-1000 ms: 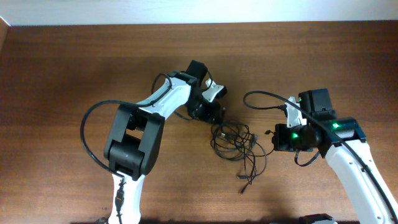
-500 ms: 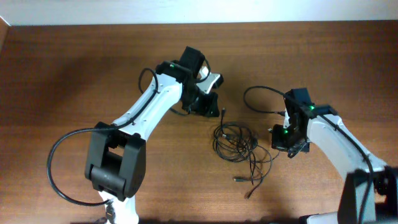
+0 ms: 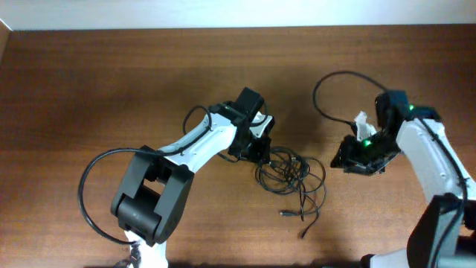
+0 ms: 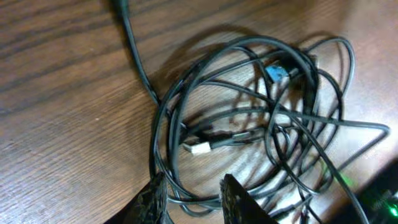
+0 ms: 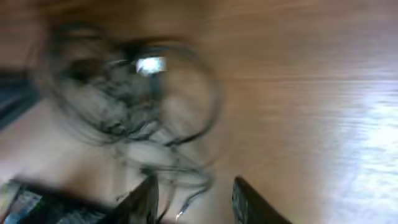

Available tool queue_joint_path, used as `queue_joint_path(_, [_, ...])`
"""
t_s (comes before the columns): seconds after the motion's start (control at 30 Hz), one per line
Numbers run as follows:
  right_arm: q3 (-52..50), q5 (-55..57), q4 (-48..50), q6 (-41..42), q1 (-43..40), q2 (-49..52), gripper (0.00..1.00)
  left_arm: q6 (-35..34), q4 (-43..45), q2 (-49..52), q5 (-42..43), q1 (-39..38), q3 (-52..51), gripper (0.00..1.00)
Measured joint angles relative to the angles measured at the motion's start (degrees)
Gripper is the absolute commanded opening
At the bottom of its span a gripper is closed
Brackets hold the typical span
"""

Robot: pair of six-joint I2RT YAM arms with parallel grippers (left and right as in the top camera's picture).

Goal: Untangle cables

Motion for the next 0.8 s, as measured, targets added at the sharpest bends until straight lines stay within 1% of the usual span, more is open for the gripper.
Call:
queue_joint_path(0.03, [3.0, -4.2, -2.6, -3.4, 0.0, -0.8, 0.41, -0.3, 1.6, 0.0, -0.7, 0.0, -0.8, 0.29])
queue_joint_path(0.1, [3.3, -8.5, -3.8, -5.5, 0.0, -1.1, 0.39, -0.7, 3.5, 0.0, -1.1, 0.0, -1.8, 0.29])
queue_joint_path(0.13, [2.8, -11.5, -3.6, -6.6, 0.0, -1.1, 0.37, -0.9, 4.2, 0.0, -1.1, 0.0, -2.1, 0.29])
queue_joint_path(0.2, [0.8, -15.3, -1.1, -7.3, 0.0, -1.2, 0.36, -1.4, 6.0, 0.0, -1.3, 0.0, -2.3, 0.27])
queue_joint_path(0.23, [-2.1, -19.1, 3.0, -6.9, 0.0, -1.2, 0.36, -1.7, 6.8, 0.0, -1.3, 0.0, -2.4, 0.25])
queue_joint_path(0.27, [-3.3, -20.2, 3.7, -6.6, 0.0, -1.2, 0.36, -1.7, 6.9, 0.0, -1.3, 0.0, -2.4, 0.25])
queue_joint_path(0.3, [-5.1, -21.6, 6.4, -5.8, 0.0, -1.3, 0.36, -1.9, 6.8, 0.0, -1.3, 0.0, -2.4, 0.24])
queue_joint_path(0.4, [-10.0, -23.8, 16.3, -0.6, 2.4, -1.2, 0.36, -2.0, 6.9, 0.0, -1.4, 0.0, -2.4, 0.23])
queue_joint_path(0.5, [-11.4, -24.2, 23.5, 6.0, 7.5, -1.2, 0.36, -2.0, 6.9, 0.0, -1.5, 0.0, -2.4, 0.22])
queue_joint_path(0.53, [-11.4, -23.2, 25.6, 8.6, 9.0, -1.2, 0.35, -2.0, 6.9, 0.0, -1.5, 0.0, -2.4, 0.21])
queue_joint_path(0.57, [-11.4, -21.3, 28.5, 12.7, 11.2, -1.2, 0.32, -2.1, 6.9, 0.0, -1.5, 0.0, -2.4, 0.22])
queue_joint_path(0.67, [-11.4, -15.7, 31.1, 22.5, 15.1, -1.2, 0.27, -2.2, 6.9, 0.0, -1.6, 0.0, -2.7, 0.22])
queue_joint_path(0.77, [-11.4, -7.4, 31.4, 34.4, 19.4, -1.2, 0.26, -2.2, 6.6, 0.0, -2.4, 0.0, -3.3, 0.22])
queue_joint_path(0.8, [-11.4, -5.8, 31.4, 36.9, 20.4, -1.2, 0.26, -2.2, 6.6, 0.0, -2.4, 0.0, -3.3, 0.22])
